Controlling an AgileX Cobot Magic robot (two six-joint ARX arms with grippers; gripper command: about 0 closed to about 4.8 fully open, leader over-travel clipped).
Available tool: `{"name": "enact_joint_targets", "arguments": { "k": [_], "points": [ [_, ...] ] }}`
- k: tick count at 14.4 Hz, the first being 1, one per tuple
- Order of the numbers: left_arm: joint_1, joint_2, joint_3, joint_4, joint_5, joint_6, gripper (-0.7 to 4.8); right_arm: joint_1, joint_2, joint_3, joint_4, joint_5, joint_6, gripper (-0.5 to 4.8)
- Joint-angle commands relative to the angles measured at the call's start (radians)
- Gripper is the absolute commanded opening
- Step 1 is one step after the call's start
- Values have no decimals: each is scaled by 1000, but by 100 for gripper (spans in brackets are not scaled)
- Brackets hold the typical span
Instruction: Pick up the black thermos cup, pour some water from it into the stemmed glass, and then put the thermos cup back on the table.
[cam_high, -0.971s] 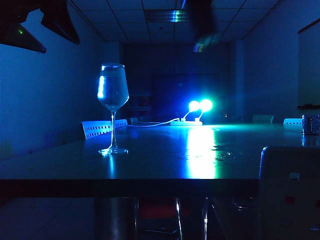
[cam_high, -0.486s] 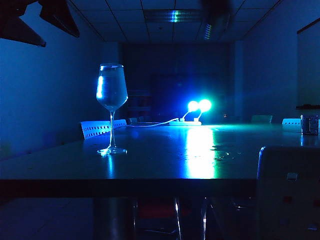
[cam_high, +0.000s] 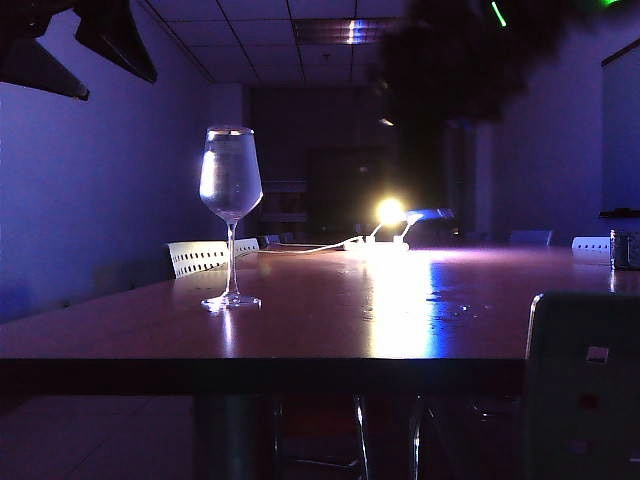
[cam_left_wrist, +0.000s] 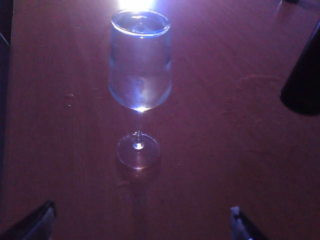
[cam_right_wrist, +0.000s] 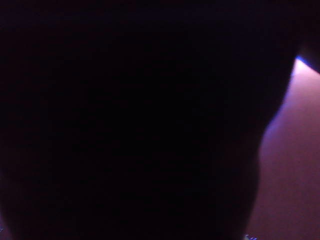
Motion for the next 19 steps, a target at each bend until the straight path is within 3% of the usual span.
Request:
{"name": "enact_joint_targets", "arguments": {
  "k": [1, 5, 7, 19],
  "points": [
    [-2, -4, 4, 6, 6, 5, 479, -61, 81, -16, 207, 0, 44, 165],
    [-2, -4, 4, 7, 10, 4, 479, -98, 259, -13, 463, 4, 44, 166],
    [-2, -4, 4, 6, 18, 4, 479, -98, 312, -12, 506, 3, 44, 166],
    [-2, -4, 4, -18, 50, 4, 479, -105, 382, 23, 396, 6, 13, 166]
  ]
}}
